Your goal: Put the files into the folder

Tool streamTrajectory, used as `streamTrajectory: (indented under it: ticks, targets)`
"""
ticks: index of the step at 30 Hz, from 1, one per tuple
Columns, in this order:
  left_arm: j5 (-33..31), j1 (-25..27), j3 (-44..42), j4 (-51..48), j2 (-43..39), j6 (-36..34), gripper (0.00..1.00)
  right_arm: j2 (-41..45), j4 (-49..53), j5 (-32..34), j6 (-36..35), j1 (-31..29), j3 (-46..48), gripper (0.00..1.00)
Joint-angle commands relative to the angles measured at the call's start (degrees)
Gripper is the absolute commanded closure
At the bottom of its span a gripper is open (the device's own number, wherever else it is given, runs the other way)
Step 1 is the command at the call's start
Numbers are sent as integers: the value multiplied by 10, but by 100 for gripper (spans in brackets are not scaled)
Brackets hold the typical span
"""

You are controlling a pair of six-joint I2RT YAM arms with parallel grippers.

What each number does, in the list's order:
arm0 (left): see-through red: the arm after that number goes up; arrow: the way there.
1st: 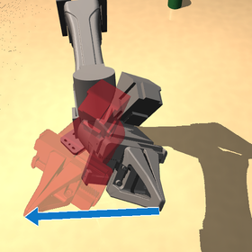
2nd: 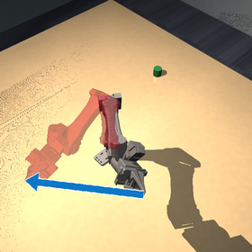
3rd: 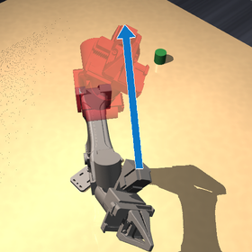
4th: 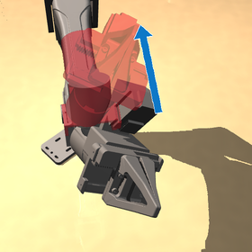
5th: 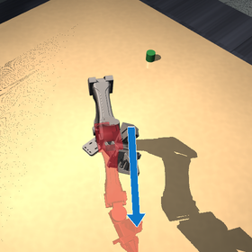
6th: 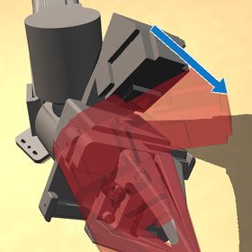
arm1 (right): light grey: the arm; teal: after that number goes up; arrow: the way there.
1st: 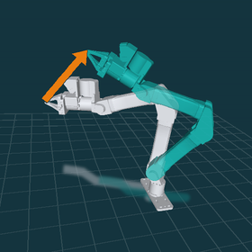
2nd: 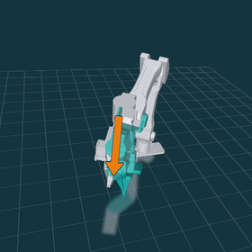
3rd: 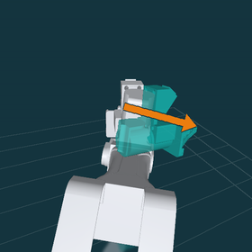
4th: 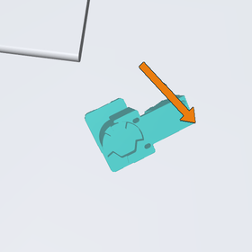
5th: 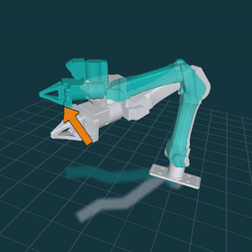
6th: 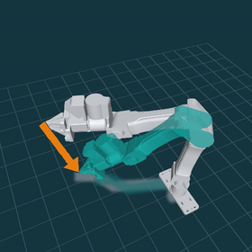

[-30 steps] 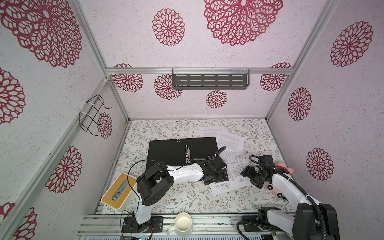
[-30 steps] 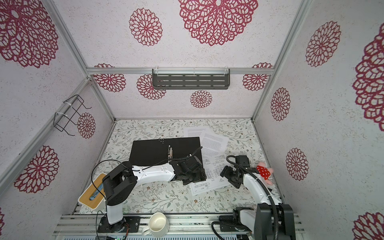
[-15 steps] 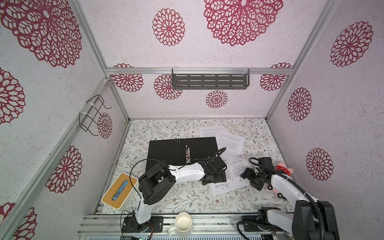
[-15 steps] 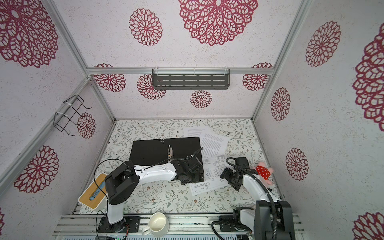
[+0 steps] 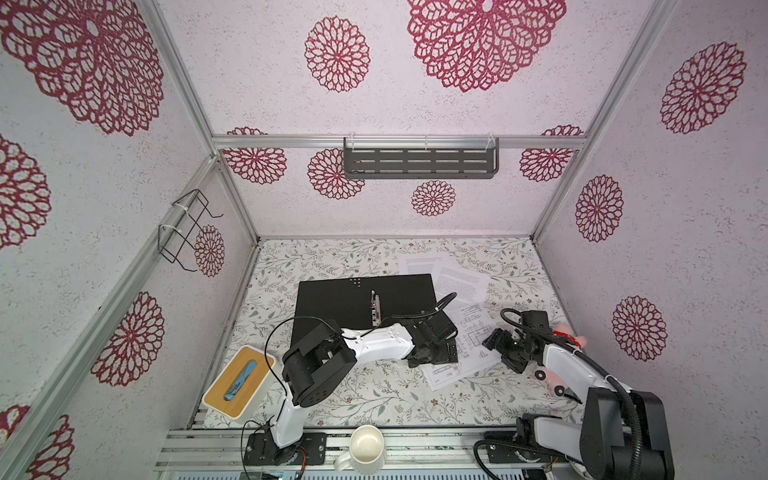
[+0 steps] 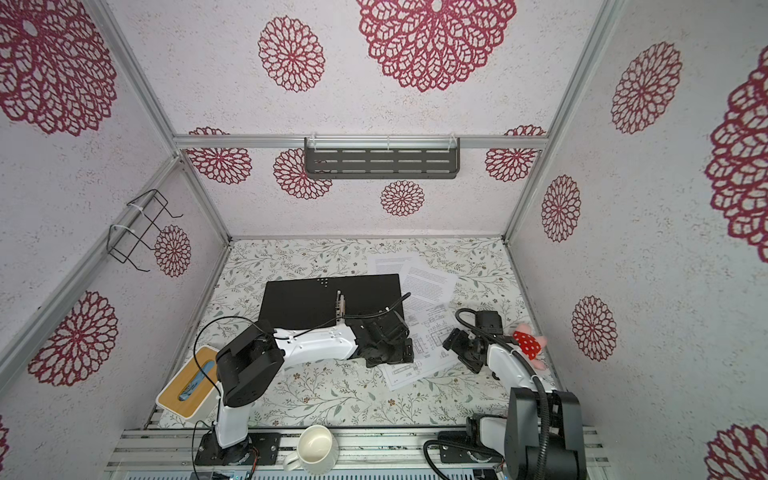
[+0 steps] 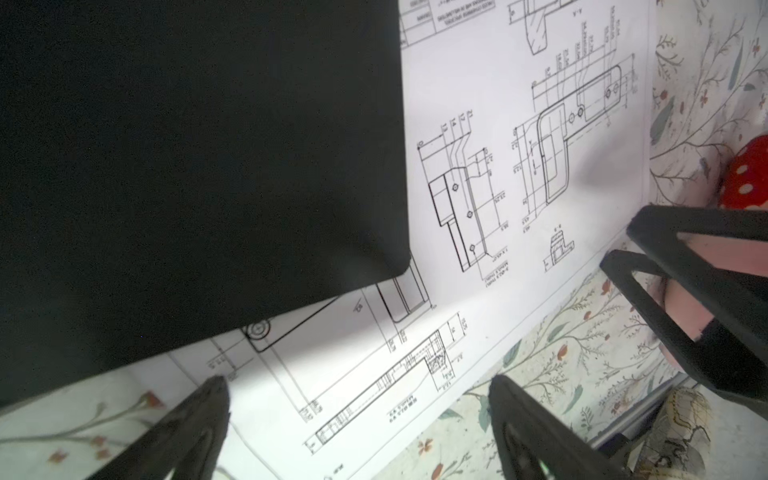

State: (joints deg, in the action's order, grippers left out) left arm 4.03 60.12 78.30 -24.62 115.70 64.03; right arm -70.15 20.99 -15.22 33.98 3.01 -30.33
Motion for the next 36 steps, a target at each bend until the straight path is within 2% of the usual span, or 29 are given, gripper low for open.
streamTrajectory:
  ticks: [1, 6, 10, 18, 36]
  targets:
    - [32, 17, 19, 9, 32, -10, 1, -14, 19, 13, -15, 10, -2, 19]
    - [65, 26, 37, 27, 44, -19, 3, -26, 13, 9, -18, 19, -9, 19]
    - [65, 31, 30, 37, 29, -13, 3, -31, 18, 12, -24, 26, -17, 19]
    - [3, 27, 25, 8, -17, -11, 0, -26, 23, 10, -21, 33, -12, 19]
    - [-44, 5, 50, -37, 17, -43, 2, -11, 23, 4, -19, 33, 10, 20]
